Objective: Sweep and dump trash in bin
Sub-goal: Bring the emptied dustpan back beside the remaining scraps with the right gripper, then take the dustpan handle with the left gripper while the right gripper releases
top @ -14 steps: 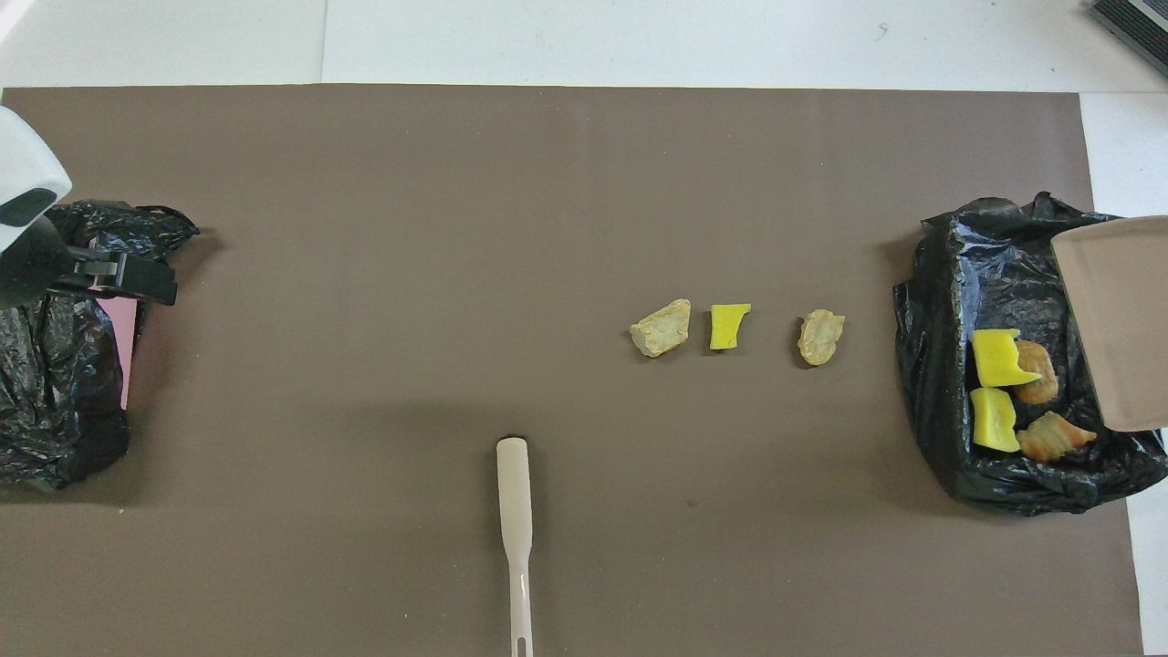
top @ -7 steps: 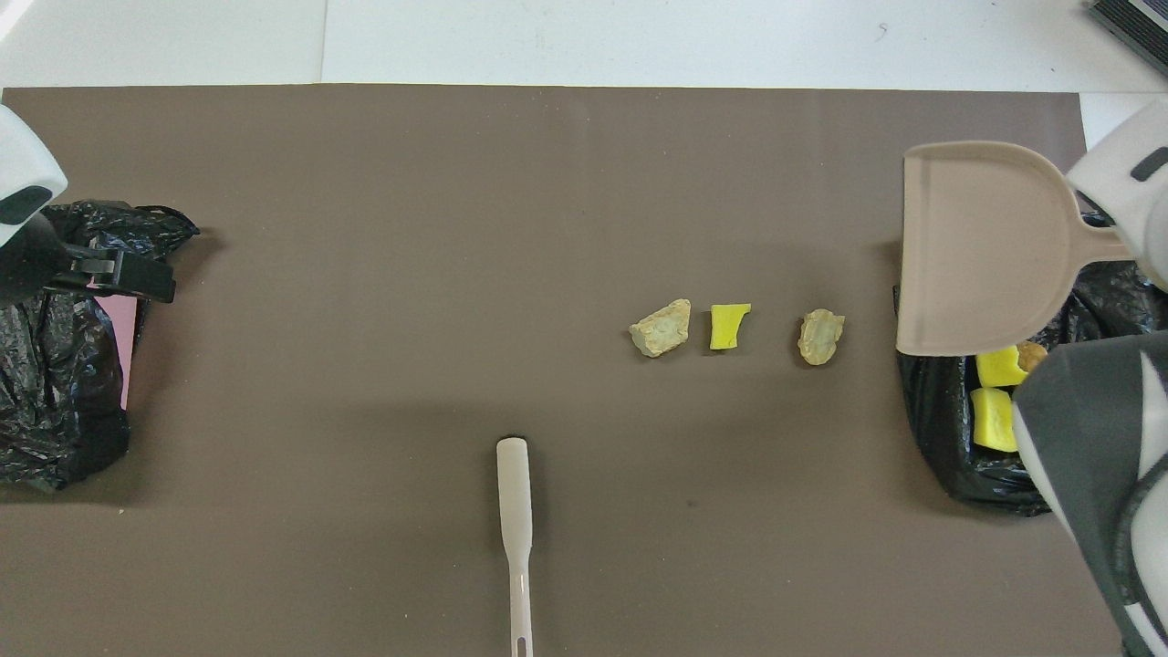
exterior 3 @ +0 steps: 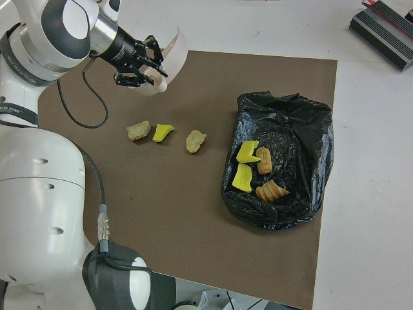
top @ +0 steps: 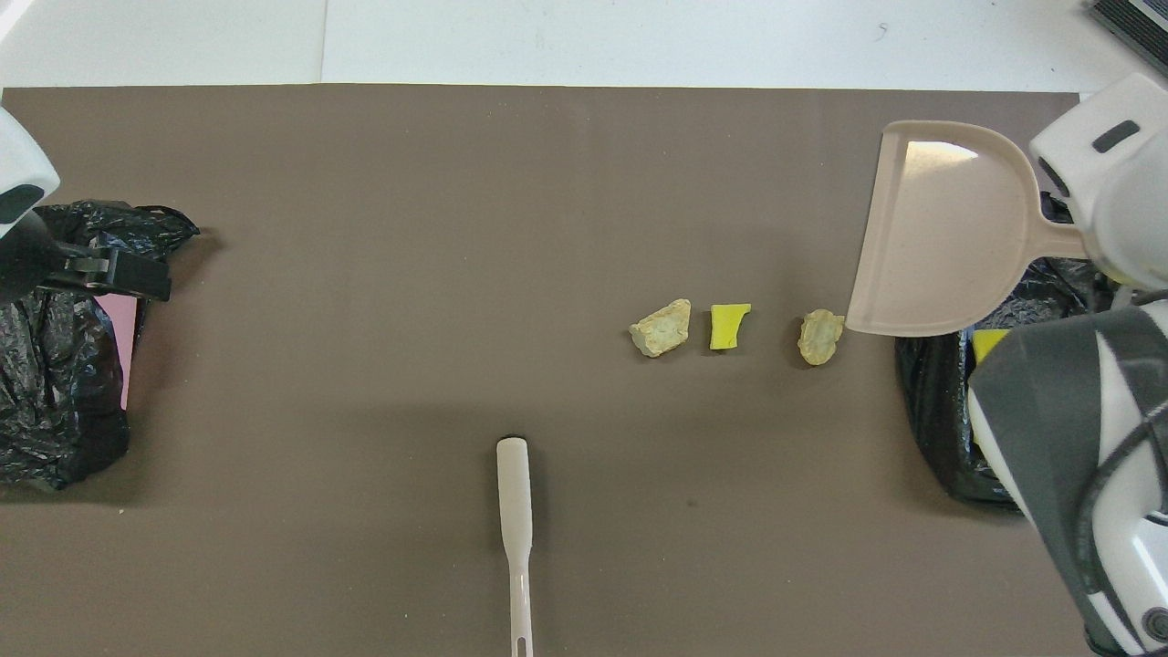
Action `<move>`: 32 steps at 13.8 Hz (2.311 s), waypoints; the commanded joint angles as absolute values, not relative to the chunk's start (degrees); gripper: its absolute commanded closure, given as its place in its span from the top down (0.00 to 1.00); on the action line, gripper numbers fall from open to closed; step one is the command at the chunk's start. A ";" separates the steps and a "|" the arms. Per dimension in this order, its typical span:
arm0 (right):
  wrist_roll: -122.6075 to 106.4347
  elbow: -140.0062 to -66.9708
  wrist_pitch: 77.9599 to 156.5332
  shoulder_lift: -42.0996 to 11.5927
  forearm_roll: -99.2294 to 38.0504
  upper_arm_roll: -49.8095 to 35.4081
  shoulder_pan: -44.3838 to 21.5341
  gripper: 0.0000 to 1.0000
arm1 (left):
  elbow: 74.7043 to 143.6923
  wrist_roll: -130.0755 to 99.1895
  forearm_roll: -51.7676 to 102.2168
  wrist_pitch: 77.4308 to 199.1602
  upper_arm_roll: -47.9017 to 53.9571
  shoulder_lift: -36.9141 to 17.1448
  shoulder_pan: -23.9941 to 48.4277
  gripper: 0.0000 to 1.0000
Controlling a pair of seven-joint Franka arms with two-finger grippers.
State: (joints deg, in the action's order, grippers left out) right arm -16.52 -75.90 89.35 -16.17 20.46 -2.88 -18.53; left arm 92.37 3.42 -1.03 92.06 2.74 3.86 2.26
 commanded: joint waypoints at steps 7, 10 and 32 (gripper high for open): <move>23.52 -63.72 96.40 -31.81 7.39 -3.52 -31.62 0.00 | 88.35 3.16 -0.97 85.88 3.16 0.80 1.58 1.00; 32.05 -63.89 101.14 -35.93 6.85 -3.43 -36.02 0.00 | 88.59 3.16 -0.97 87.36 3.08 0.97 1.67 1.00; 42.01 -77.25 109.70 -31.83 2.55 -3.69 -38.93 1.00 | 102.21 3.08 0.26 99.49 3.51 2.11 4.31 1.00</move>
